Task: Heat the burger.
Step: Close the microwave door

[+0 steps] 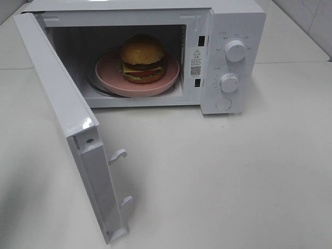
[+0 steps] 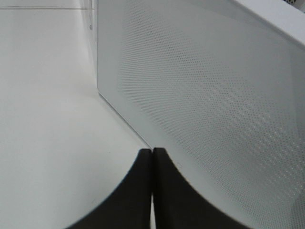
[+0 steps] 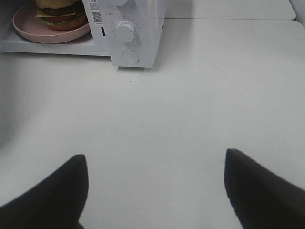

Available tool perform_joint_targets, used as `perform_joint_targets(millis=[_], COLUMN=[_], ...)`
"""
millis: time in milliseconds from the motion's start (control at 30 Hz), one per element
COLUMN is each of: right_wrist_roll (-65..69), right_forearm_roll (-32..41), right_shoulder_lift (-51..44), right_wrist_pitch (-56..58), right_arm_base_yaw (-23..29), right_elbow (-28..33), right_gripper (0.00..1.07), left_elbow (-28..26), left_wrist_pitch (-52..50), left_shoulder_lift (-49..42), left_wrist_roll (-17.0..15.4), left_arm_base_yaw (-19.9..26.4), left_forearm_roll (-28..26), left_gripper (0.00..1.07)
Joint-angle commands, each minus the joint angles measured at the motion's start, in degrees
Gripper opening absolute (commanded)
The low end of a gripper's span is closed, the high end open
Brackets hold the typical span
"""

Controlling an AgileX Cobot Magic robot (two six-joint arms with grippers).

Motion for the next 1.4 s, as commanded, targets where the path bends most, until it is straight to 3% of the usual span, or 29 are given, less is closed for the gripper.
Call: perform_joint_targets(millis=[33,67,100,133,167,200,233,267,300,333,433,633,733,933,1400], right_wrist_roll=[-0.86,-0.86,-0.86,-0.86,-0.86,-0.86,-0.86,-0.86,-0.86,-0.86,-0.86,-0.86,-0.86,-0.86,-0.86], right_forearm_roll=[0.63,0.63,0.63,0.63,0.63,0.63,0.63,0.63,0.63,0.63,0.63,0.63,0.63,0.63,0.63], right_shoulder_lift=[-1.32,-1.32,-1.32,-1.32,-1.32,-1.32,-1.32,-1.32,-1.32,-1.32,-1.32,-1.32,-1.32,-1.32,-1.32], right_wrist_pitch=[-0.97,-0.97,-0.97,-0.97,-0.97,-0.97,-0.97,-0.97,-0.97,-0.97,-0.97,-0.97,-0.97,-0.97,-0.97], right_arm_base_yaw=[-0.17,-0.17,-0.17,-0.17,-0.17,-0.17,-0.17,-0.17,-0.17,-0.17,-0.17,-0.17,-0.17,-0.17,-0.17], right_elbow=[0.17,0.17,0.17,0.17,0.17,0.17,0.17,0.17,0.17,0.17,0.17,0.17,0.17,0.17,0.17], right_gripper=[0.74,0.74,0.74,0.74,0.74,0.74,0.74,0.74,0.74,0.74,0.74,0.74,0.74,0.74,0.74], left_elbow=[0.06,0.06,0.06,0.06,0.06,0.06,-0.06,-0.74,-0.74,-2.01,-4.13,-7.85,-9.8,-14.67,-25.15], left_wrist_pitch=[-1.2,-1.2,-1.2,-1.2,-1.15,-1.15,-1.03,-0.29,-0.29,0.74,0.92,2.06,1.26,-6.02,-6.99], left_shoulder_lift=[5.16,7.16,7.16,8.08,10.2,10.2,11.23,13.06,13.06,15.07,18.05,23.15,26.07,33.17,42.91], left_wrist_roll=[13.41,18.33,18.33,20.4,26.24,26.24,28.36,32.6,32.6,36.15,37.87,37.82,37.93,37.76,37.76], left_arm_base_yaw=[-0.29,-0.29,-0.29,-0.29,-0.29,-0.29,-0.29,-0.29,-0.29,-0.29,-0.29,-0.34,-2.23,-10.6,-16.79], left_forearm_roll=[-13.01,-17.82,-17.82,-20.05,-25.5,-25.5,-28.07,-31.51,-31.51,-34.03,-35.01,-35.01,-35.12,-35.18,-35.18], left_gripper=[0.0,0.0,0.0,0.0,0.0,0.0,0.0,0.0,0.0,0.0,0.0,0.0,0.0,0.0,0.0])
